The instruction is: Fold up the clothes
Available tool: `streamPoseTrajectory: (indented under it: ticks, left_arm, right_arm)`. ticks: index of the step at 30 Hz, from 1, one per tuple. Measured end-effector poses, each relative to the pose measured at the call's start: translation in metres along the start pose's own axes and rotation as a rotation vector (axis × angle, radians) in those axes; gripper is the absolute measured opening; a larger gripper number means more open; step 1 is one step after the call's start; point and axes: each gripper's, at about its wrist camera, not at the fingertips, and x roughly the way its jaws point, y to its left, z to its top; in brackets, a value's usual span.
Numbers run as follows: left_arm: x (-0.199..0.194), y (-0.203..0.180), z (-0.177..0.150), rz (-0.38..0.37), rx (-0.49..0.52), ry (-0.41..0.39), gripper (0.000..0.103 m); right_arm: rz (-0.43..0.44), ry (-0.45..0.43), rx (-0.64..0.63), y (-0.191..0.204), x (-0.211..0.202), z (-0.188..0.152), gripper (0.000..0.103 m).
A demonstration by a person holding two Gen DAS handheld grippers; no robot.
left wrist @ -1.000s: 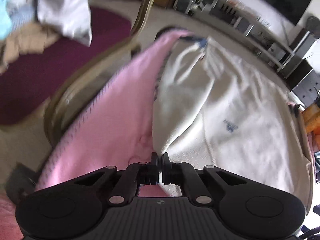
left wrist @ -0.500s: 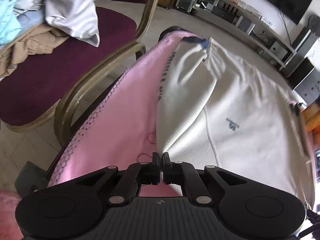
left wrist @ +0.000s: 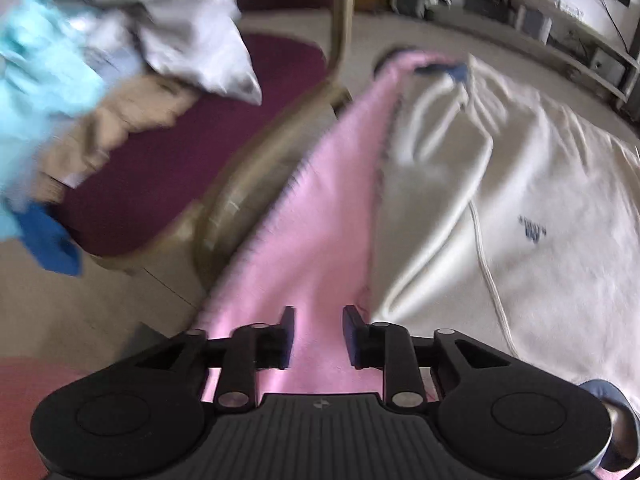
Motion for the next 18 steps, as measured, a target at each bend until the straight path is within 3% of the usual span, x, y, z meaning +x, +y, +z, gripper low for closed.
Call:
streamPoseTrajectory:
  ticks: [2,6,9,12,16,18]
  left_arm:
    - [-0.010,-0.008,-0.002,-0.071,0.028,-0.038,0.024]
    - [-0.005,-0.042,-0.011,-0.258,0.167,-0.053,0.028]
    - [0.008,-0.059,-0.023,-0.324,0.233,-0.018,0.026]
    - [0.017,-0.065,-0.032,-0.360,0.302,0.039,0.023]
    - [0.005,-0.068,-0.046,-0.359,0.483,0.119,0.022]
    - [-0.004,-0.064,-0.054,-0.341,0.547,0.147,0.022]
  right_arm:
    - [0.096,-0.004,0.032,-0.004,-0.004,-0.002,0.020]
    - [0.213,0.040,-0.049,0.017,0.013,-0.005,0.019]
    - [0.195,0.058,-0.160,0.042,0.031,-0.011,0.019]
    - [0.112,0.082,-0.285,0.056,0.050,-0.018,0.019]
    - [0.034,0.219,-0.447,0.061,0.051,-0.038,0.017]
    - [-0.019,0.255,-0.464,0.055,0.039,-0.047,0.017]
